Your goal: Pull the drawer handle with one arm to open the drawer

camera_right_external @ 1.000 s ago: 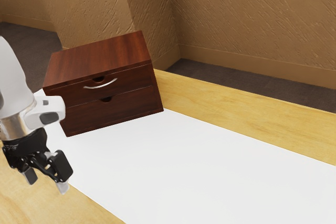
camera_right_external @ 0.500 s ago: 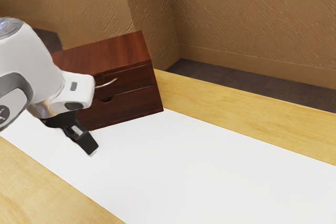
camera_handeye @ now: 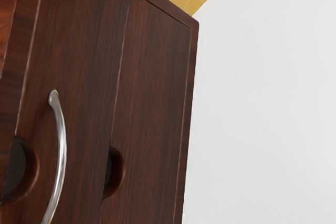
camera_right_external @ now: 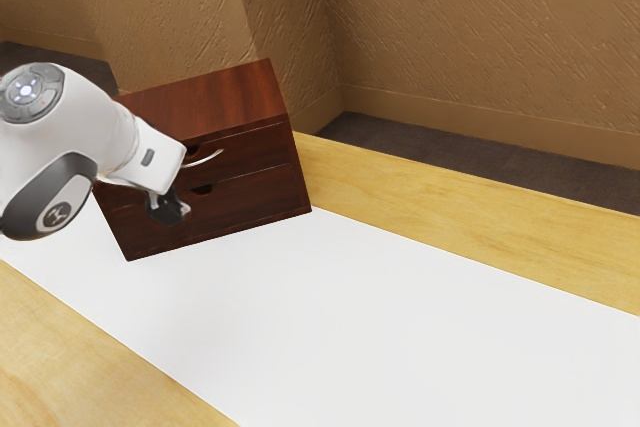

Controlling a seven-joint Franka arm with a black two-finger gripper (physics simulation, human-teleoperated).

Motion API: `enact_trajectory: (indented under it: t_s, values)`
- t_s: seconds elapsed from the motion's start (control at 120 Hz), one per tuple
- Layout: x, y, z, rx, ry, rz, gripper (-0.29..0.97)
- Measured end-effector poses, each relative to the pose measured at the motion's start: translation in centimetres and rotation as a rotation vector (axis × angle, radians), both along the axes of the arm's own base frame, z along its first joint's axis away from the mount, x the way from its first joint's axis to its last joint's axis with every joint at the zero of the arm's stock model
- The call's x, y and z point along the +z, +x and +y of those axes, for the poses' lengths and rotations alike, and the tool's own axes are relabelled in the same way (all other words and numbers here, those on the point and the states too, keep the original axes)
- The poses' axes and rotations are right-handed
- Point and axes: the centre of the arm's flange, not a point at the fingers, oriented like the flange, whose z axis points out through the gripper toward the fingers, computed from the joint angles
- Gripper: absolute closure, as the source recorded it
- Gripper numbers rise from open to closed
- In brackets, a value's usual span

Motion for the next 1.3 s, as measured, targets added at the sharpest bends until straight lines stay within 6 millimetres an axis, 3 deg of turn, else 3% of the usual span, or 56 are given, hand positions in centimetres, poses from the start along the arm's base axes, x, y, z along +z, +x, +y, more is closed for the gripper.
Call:
enact_trajectory:
  t_s: [0.117, 0.283, 0.55, 0.883, 1.3]
  values:
    - [-0.8, 1.0, 0.5, -0.044, 0.042, 0.016, 0.01]
    - [-0.1, 2.2, 1.3, -0.085, 0.094, 0.014, 0.0]
    - [-2.3, 3.8, 2.8, -0.11, 0.127, 0.072, 0.0]
    - [-2.5, 5.5, 3.8, -0.13, 0.16, 0.072, 0.0]
    - [-5.6, 7.0, 4.5, -0.135, 0.151, 0.117, 0.0]
